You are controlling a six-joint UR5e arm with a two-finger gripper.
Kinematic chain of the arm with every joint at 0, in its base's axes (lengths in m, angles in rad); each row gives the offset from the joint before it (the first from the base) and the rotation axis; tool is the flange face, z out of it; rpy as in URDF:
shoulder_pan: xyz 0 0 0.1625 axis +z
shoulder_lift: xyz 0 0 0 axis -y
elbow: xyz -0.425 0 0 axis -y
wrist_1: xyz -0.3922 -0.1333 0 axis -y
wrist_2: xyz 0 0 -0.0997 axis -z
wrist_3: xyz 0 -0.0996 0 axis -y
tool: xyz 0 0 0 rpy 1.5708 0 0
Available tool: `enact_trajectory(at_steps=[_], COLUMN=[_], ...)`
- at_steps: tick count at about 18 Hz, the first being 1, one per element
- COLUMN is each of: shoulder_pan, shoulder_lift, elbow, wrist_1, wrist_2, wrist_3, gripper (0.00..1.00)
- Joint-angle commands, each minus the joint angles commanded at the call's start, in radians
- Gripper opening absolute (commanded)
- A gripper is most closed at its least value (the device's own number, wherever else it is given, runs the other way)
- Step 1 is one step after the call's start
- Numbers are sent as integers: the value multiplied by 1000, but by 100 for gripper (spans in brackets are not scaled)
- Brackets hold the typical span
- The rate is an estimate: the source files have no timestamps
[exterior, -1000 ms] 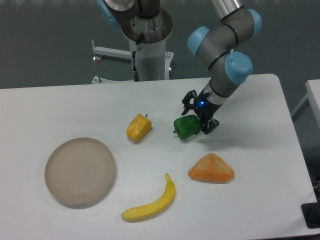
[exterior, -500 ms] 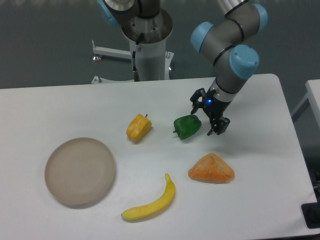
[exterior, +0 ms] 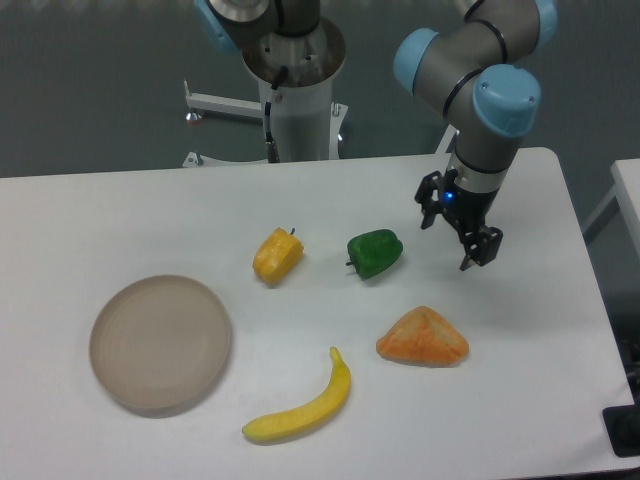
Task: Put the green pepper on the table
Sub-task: 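Open the gripper and raise it away from the green pepper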
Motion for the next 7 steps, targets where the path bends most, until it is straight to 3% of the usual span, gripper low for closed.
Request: enact_trajectory(at_steps=[7], shoulder_pan=[-2], shoulder_lift=[-17], elbow=[38], wrist_1=[2], wrist_2=[6], wrist_3=[-8], gripper=[100])
